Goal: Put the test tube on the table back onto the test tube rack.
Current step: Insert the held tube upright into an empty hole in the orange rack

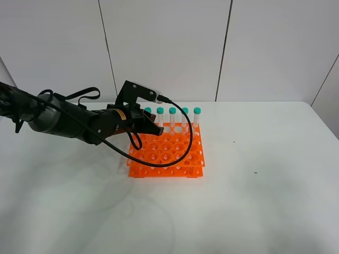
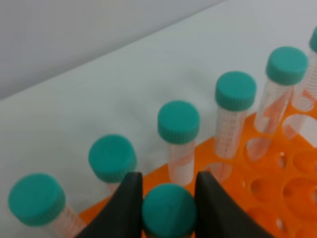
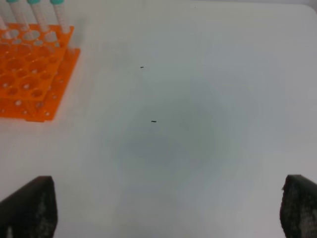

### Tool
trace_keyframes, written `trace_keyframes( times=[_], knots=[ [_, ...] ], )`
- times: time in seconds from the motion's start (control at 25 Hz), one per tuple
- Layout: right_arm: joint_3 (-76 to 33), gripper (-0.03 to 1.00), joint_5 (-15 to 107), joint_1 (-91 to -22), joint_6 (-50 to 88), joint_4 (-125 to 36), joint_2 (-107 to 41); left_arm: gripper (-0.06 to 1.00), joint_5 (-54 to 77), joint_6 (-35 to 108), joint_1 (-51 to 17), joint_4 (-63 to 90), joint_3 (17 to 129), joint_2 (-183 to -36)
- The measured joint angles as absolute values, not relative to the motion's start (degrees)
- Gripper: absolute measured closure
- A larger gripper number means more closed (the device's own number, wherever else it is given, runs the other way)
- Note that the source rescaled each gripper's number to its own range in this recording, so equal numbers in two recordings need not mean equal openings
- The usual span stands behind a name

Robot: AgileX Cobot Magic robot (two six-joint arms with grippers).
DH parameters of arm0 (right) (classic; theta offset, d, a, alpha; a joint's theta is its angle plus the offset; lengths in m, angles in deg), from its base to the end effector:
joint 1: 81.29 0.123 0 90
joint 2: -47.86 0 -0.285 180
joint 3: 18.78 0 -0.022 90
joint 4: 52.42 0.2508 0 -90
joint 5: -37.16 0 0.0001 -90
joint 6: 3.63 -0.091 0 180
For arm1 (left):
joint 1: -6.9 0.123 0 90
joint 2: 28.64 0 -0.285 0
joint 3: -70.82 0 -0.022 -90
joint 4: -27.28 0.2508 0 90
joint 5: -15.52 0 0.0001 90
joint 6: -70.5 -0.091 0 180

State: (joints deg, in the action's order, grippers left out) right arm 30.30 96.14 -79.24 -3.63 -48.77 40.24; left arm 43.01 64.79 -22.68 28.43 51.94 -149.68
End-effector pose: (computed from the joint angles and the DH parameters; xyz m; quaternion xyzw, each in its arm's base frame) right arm -0.0032 0.0049 0.2775 -0.0158 0.8460 0.0414 0.5314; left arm 0.3556 -0.2028 0.1546 0.2614 0.7890 -0.1139 0.5443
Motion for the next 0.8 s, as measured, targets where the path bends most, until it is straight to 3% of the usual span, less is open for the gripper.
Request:
trace_keyframes(
  times=[0.8],
  knots=[
    [30.3,-0.03,96.14,-79.24,-3.63,-48.77,40.24,0.94,44.38,69.76,-22.68,28.08,51.94,-151.11]
  ],
)
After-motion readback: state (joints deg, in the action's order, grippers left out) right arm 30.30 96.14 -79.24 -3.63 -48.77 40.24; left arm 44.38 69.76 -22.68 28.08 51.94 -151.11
